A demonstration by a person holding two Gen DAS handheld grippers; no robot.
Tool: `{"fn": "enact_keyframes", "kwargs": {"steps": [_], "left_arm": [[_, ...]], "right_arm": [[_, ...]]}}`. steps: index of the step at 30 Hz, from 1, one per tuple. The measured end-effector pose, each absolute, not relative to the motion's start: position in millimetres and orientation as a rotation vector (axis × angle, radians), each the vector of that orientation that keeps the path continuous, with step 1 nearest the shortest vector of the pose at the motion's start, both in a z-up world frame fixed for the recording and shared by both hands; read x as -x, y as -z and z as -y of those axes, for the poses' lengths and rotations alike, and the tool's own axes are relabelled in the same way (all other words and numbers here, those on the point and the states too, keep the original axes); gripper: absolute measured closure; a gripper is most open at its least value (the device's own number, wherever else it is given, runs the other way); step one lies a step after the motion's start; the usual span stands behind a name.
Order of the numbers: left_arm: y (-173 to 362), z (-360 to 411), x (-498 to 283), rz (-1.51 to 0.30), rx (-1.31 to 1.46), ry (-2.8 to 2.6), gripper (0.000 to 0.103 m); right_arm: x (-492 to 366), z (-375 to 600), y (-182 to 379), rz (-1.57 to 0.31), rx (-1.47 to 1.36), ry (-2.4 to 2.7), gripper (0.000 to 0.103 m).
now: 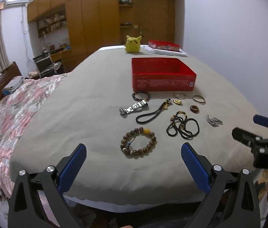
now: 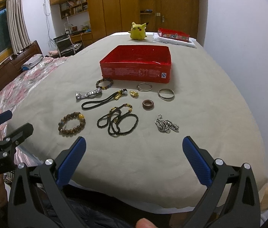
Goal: Organize jewelry
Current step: 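Grasp the wooden bead bracelet with the left tool while the right tool grasps the silver chain necklace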
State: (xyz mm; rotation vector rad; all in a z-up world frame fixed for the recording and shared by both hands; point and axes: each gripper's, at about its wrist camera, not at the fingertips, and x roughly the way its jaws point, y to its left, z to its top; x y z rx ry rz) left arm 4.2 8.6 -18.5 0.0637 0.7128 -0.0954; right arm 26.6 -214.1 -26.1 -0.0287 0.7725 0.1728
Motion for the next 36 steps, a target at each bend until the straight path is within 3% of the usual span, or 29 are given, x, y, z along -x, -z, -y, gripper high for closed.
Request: {"fn": "enact_keyframes", "kwargs": {"steps": [6,20,23,25,36], "left_arm": [[40,-15,-15,-0.779,-0.048,0.203,0.004],[70,-28,-67,-0.83,-0.03,0.115,0.004],[78,-29,-87,-0.838,-0.078,0.07,0.004],[88,-29,-98,-0.868,-0.088,0.071,0.009],[118,-25,-123,-0.935,-0.108,0.123,0.016]], "right_arm": [[-30,221,35,-0.724,0.03,-0.188,0.003],[-72,246,65,-0.815,-0.02,-0.213,0.003],[-81,246,70,-0.828,-0.011,-0.217,0.011],[-91,249,77,-0.858,-0.016,-0.223,0.031],[-126,265,108,-0.926,0.0,-0.154,0.032]]}}
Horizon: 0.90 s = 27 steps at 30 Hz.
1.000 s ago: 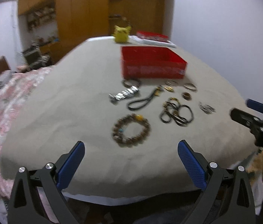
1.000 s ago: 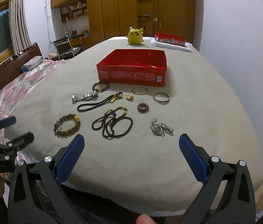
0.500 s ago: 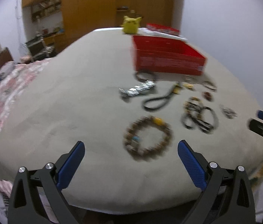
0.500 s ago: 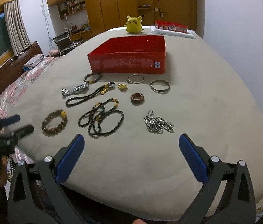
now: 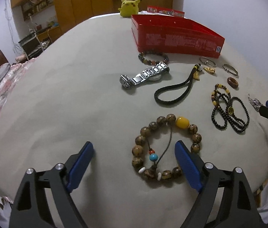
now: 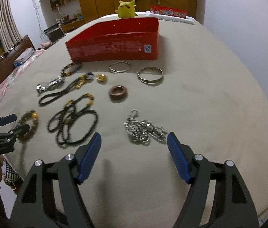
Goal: Organize jewelry
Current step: 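Grasp the wooden bead bracelet with the left tool while the right tool grasps the silver chain necklace, then carry the bracelet and chain into the red box while both tools open to release them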
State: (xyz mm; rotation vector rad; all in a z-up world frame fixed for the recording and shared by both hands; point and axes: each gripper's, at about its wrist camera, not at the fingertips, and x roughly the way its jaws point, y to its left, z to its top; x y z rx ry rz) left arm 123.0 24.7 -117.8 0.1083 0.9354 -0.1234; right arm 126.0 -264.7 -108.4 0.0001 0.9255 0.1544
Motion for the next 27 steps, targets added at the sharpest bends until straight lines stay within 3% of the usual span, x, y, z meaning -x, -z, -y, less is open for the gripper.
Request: {"fn": "enact_keyframes", "kwargs": {"steps": [5,8,11,13,14,16,17,18,19,27], "left_arm": [[119,-23,-126,-0.932,-0.104,0.136,0.017],[119,-21,-125,-0.926,-0.109,0.143,0.024],[117,-15,-125,-0.923,-0.117,0.159,0.039],[115,-11,-124,-0.927,-0.116,0.184,0.057],[115,-10,-124,-0.93,-0.114,0.196,0.062],[114,-7,-124,-0.935,-0.113,0.213,0.088],[114,-6,-124,-0.941,-0.109,0.223,0.092],[113,-5,-124,-0.944,-0.105,0.229,0.092],[112,-5,-125,-0.946,-0.103,0.234,0.092],[90,-3,-116,-0.895,-0.072,0.269,0.093]], "right_arm": [[-134,263,120,-0.919,0.045,-0.146,0.036],[-137,263,121,-0.907,0.061,-0.159,0.043],[-139,263,120,-0.898,0.068,-0.167,0.052],[-140,263,120,-0.894,0.072,-0.169,0.063],[-140,264,120,-0.891,0.073,-0.177,0.065],[-141,262,120,-0.891,0.076,-0.18,0.071],[-140,262,119,-0.888,0.082,-0.184,0.073],[-141,261,119,-0.887,0.082,-0.189,0.084],[-140,261,119,-0.888,0.079,-0.198,0.087],[-136,258,108,-0.869,0.063,-0.237,0.092]]}}
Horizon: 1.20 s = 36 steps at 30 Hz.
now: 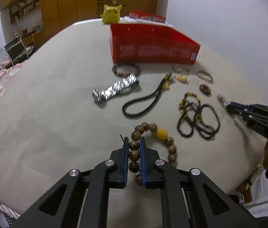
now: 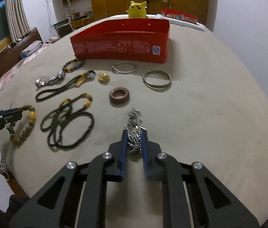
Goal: Organize jewelry
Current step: 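Carry the bracelet and chain into the red box while both tools open to release them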
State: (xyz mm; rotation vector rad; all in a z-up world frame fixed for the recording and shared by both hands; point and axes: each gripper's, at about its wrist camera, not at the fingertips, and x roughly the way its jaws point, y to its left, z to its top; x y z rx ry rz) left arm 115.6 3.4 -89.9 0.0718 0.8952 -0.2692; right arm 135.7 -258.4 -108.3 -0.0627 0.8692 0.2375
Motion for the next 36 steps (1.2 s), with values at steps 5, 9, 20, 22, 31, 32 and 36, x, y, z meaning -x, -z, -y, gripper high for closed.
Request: {"fn": "enact_keyframes", "kwargs": {"steps": [5,9,20,22,31,32,36], "left_arm": [[62,1,-110,-0.83,-0.077,0.288,0.093],[42,4,-108,-0.792,-0.086,0.304,0.093],[-9,15,-121,-0.69,-0.121,0.333,0.093],[-16,16,-126,-0.677,-0.126,0.335,0.093],[-39,25,-162,-0.666,-0.132,0.375,0.093],[-40,26,-166,-0.667,-0.134,0.38,0.093],[-48,32,-191,-0.667,-0.148,0.384,0.093]], "right_arm": [[-129,254,93,-0.838,0.067,-0.254,0.092],[-126,254,76,-0.814,0.053,-0.281,0.092],[-134,256,8,-0.721,0.059,-0.359,0.092],[-140,256,-4,-0.709,0.063,-0.371,0.092],[-177,256,-36,-0.702,0.079,-0.405,0.092],[-181,255,-38,-0.702,0.082,-0.408,0.092],[-204,253,-49,-0.705,0.092,-0.423,0.092]]}}
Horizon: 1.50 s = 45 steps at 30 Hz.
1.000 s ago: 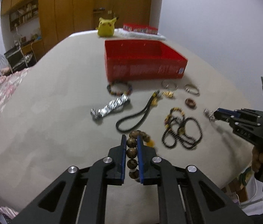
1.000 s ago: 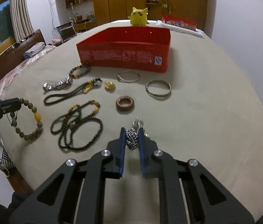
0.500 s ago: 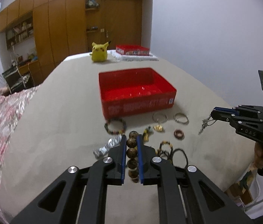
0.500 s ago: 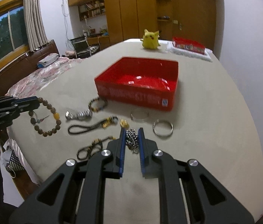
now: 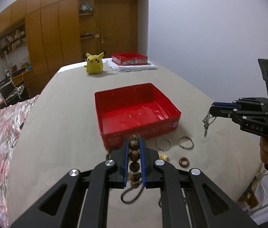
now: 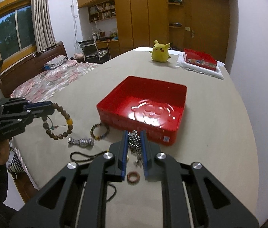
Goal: Organize jewelry
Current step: 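Carry the bracelet and chain into the red box while both tools open to release them, then grasp the black bead necklace with the left tool while the right tool moves toward the brown wooden ring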
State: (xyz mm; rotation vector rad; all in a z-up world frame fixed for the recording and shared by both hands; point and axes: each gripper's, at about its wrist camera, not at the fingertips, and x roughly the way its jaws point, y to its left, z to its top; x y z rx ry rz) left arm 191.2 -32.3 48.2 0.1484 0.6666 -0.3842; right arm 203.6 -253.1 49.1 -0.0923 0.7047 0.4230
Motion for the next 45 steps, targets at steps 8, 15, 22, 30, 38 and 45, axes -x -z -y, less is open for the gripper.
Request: {"fn": "enact_keyframes", "kwargs": {"steps": [8,15,22,30,38,45], "left_arm": [[-63,42,-247,-0.663,-0.166,0.402,0.093],[-56,58,-301,-0.694,-0.184,0.414,0.093],[-20,74,-352,-0.757,-0.181,0.426,0.093],[44,79,-401,-0.891,-0.156,0.417,0.093],[70,79,-412,-0.93,-0.162,0.405,0.067],[66,77,-402,-0.898,-0.173,0.399,0.054]], "right_arm": [[-264,245,-59,-0.737,0.091,-0.45,0.092],[-330,240,-32,-0.814,0.086,-0.422,0.092],[-381,236,18,-0.911,0.067,-0.396,0.092],[-415,234,67,-0.993,0.065,-0.367,0.092],[-417,224,83,-1.007,0.119,-0.336,0.088],[-410,224,74,-0.954,0.137,-0.299,0.046]]}}
